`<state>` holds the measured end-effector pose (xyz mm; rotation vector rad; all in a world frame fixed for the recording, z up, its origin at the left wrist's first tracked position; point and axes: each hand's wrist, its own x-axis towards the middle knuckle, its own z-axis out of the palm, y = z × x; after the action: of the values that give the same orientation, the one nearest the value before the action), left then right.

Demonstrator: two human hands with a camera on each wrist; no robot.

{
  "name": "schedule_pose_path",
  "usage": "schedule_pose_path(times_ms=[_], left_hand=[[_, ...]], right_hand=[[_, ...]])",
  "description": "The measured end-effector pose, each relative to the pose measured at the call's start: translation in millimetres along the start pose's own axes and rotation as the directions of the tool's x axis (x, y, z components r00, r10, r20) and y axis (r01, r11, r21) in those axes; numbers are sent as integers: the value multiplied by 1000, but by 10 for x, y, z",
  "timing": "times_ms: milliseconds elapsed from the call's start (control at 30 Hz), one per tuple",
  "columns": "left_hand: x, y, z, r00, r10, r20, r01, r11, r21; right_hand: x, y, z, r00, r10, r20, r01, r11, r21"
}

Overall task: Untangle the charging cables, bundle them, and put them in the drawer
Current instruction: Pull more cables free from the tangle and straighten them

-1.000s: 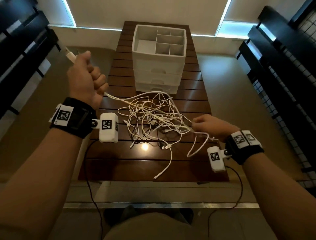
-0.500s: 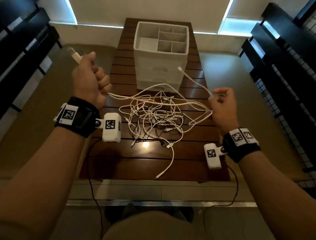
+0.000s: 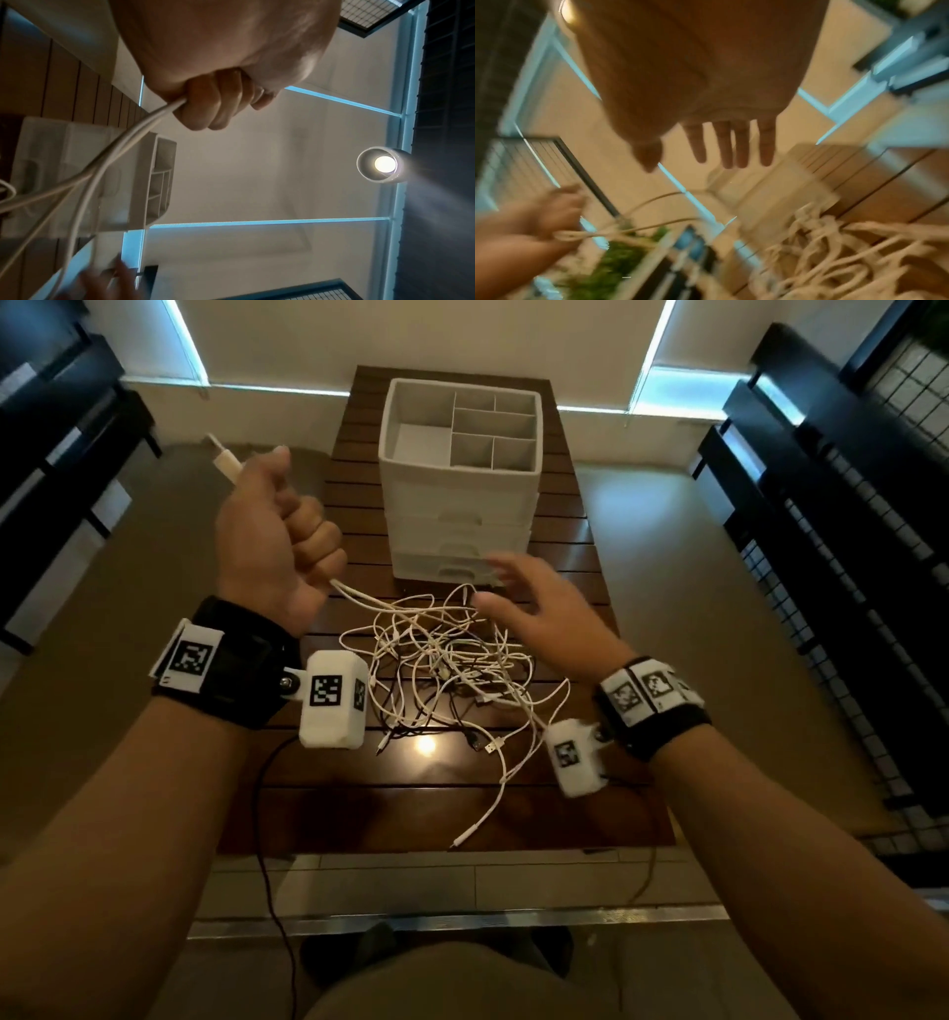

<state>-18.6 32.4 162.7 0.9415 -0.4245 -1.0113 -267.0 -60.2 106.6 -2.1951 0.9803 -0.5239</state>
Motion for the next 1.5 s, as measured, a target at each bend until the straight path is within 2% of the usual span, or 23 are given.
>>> schedule_pose_path(times_ms=[33,100,167,233,300,367,467,533,600,633,700,800,867,933,1067,1133,1200,1267,1333,1400,1467,1500], left_hand=[[-23,-25,54,1000,-10,27,10,1000,-6],[-62,-42,156,997,-15,77,17,1000,-19],[-69,58,193,995,15,98,-12,1000,-29],[13,293,54,994,46,104,-41,998,-53],[121,555,-246,990,34,137,-26,998,-56],[146,676,-468,986,-3,169,11,999,-46],[28,523,-452,998,51,34,-52,998,28],[-44,365,-355,997,70,-7,-70,996,48],[-57,266,-341,999,43,-30,-42,998,40],[-48,233,-341,999,22,-40,-21,999,29],[-23,151,-347,999,-3,-50,5,1000,25],[-21,11,-310,999,-31,-26,32,999,34],[-18,-41,-252,999,-35,-22,36,999,25],[-20,-49,-153,999,-29,-33,29,1000,2],[2,-25,-12,1000,-19,-20,19,1000,-10],[12,-46,30,1000,-29,-5,29,1000,-3],[4,-105,94,999,-47,7,46,999,5],[-16,-188,192,998,-60,25,59,998,13],[-38,-263,300,996,-71,52,71,997,17],[-45,-296,381,993,-79,83,78,997,16],[-40,-274,422,993,-78,91,77,997,17],[-34,-241,427,994,-71,86,70,997,20]], right_hand=[[16,-208,82,993,-85,83,77,992,98],[20,-432,342,946,-176,272,162,984,74],[-2,-321,581,920,-96,381,90,995,32],[-45,51,588,943,57,327,-77,996,49],[-134,496,396,963,204,175,-199,979,-46],[-249,899,137,966,253,61,-233,944,-232],[-339,1219,-177,959,282,-34,-277,904,-326],[-379,1369,-324,924,381,-22,-343,803,-487],[-449,1513,-432,863,504,-37,-390,617,-683],[-477,1582,-471,836,544,-72,-417,546,-727],[-506,1652,-526,813,568,-130,-461,490,-740],[-461,1620,-506,838,523,-155,-476,562,-676],[-389,1512,-426,850,526,-25,-405,623,-669],[-303,1386,-305,838,530,131,-319,669,-672],[-126,1150,-89,848,499,178,-230,649,-725],[-43,1015,11,860,467,206,-234,720,-654],[17,783,125,913,317,258,-166,864,-476],[47,499,285,956,87,280,-5,960,-279],[65,261,467,965,-64,254,91,991,-98],[93,132,599,986,-117,117,117,993,7],[137,114,616,998,-57,-40,57,998,1],[159,127,575,998,5,-66,-9,998,-62]])
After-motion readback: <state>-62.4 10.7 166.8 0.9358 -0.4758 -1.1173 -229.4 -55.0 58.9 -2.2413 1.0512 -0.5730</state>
